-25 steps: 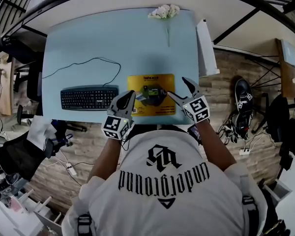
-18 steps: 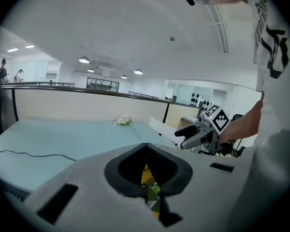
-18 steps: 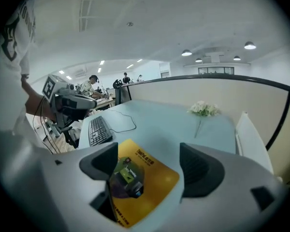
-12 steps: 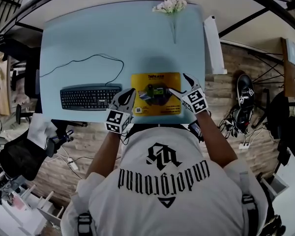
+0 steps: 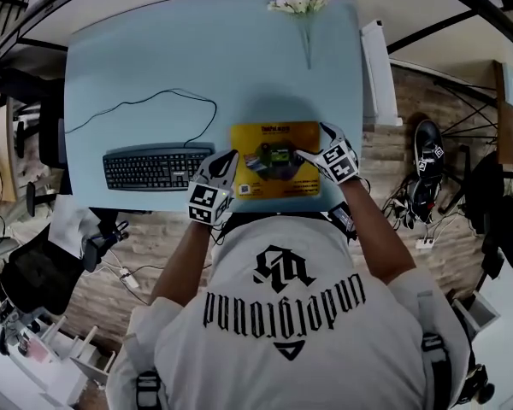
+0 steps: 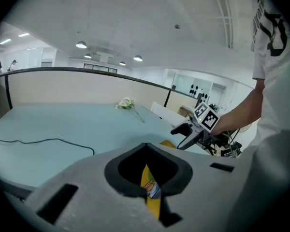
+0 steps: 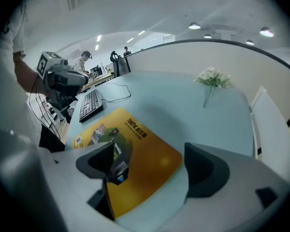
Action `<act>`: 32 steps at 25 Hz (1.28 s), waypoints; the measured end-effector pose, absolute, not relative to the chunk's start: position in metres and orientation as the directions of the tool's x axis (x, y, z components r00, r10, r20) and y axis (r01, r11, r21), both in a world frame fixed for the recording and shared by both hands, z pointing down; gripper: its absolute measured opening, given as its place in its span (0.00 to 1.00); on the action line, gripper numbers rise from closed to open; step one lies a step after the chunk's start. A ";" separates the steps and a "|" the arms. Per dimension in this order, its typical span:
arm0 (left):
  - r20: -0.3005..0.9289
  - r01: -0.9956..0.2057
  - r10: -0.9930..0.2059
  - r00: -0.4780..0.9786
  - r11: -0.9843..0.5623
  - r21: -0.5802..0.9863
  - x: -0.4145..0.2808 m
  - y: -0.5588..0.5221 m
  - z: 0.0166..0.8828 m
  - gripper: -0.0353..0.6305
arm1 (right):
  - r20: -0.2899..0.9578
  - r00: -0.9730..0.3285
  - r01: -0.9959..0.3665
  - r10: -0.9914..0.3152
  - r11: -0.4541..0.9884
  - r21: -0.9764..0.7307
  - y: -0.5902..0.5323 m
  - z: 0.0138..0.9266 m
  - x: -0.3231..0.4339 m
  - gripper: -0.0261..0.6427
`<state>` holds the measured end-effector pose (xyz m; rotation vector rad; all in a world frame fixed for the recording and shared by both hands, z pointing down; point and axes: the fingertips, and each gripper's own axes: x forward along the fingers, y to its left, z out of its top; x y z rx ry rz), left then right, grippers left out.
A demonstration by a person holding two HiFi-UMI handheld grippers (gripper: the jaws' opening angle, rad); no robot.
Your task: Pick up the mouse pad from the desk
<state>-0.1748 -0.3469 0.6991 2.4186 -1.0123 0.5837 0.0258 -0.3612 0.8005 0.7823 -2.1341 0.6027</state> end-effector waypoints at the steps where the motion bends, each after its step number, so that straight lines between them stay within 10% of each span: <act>1: 0.540 -0.739 -0.544 0.642 -0.628 0.246 -0.175 -0.347 0.702 0.06 | 0.797 -0.510 -0.692 -0.325 0.705 -0.156 -0.362 0.806 0.026 0.72; 32: 0.557 -0.727 -0.506 0.659 -0.619 0.297 -0.161 -0.359 0.729 0.06 | 0.859 -0.440 -0.619 -0.263 0.782 -0.078 -0.369 0.848 0.020 0.76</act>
